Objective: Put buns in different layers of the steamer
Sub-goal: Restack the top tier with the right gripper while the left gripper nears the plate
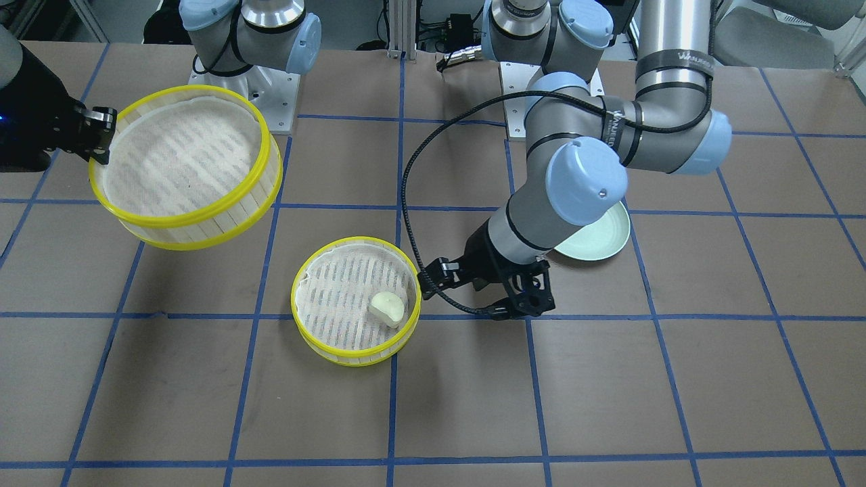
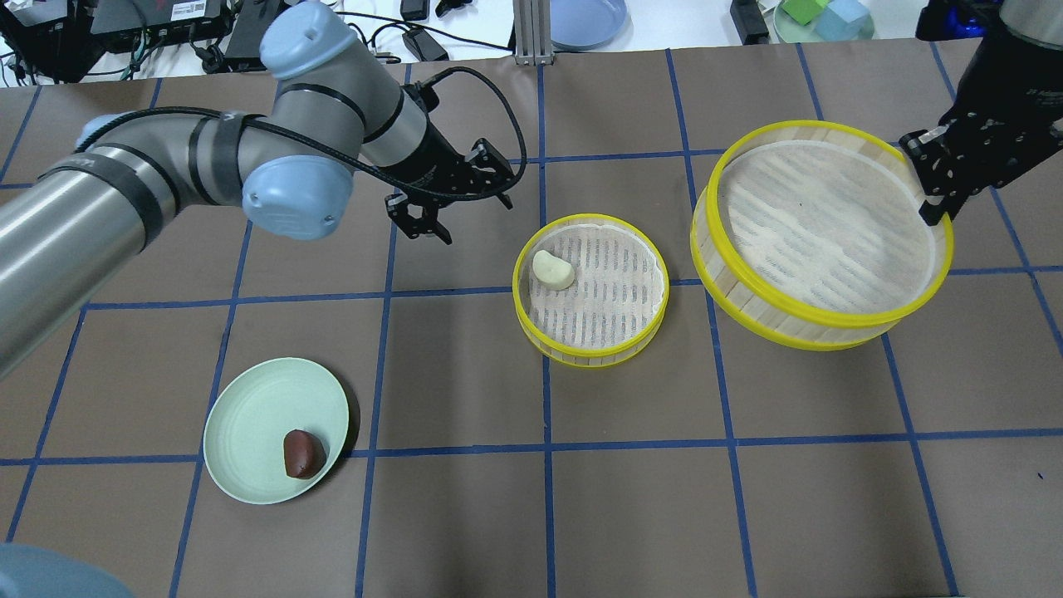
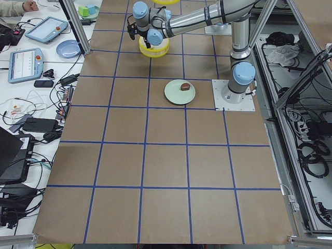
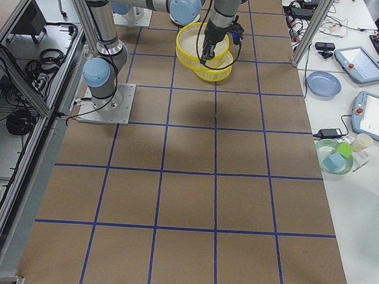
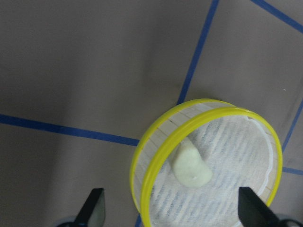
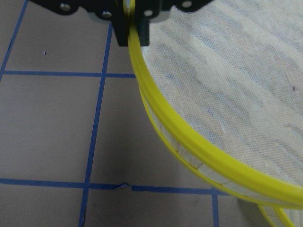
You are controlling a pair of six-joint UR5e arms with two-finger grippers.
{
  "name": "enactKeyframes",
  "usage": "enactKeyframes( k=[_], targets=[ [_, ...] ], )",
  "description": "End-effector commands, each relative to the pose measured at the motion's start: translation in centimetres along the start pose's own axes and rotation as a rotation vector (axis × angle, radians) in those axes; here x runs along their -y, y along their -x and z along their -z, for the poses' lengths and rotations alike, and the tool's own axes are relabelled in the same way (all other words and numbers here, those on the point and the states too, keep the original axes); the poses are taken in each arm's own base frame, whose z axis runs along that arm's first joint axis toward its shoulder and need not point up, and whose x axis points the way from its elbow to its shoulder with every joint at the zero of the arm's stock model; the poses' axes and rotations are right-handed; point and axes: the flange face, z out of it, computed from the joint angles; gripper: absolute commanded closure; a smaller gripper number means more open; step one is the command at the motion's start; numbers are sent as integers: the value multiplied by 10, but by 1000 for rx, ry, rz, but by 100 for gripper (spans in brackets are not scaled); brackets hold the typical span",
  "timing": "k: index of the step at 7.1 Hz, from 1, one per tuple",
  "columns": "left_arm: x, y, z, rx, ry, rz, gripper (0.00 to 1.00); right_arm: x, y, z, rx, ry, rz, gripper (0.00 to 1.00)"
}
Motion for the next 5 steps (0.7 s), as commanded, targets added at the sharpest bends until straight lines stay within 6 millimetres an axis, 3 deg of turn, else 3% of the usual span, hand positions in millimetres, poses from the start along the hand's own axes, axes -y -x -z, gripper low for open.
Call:
enactKeyframes(
  k=[1,2,3,4,5],
  targets=[
    [-8,51,31,216,65,7,0,41,66,-26,-28,-26,16,98],
    [-9,78,39,246,141,-7,0,66,97,-45,8,-50,-49,98],
    [6,127,51,228,185,-29,0,83,142,-67,12,-47,-50,98],
    [4,164,52,219,260,37,0,93,176,-82,-16,-71,-60,98],
    [-3,191,39,214,338,87,0,100,183,-95,-13,-53,-61,98]
  ],
)
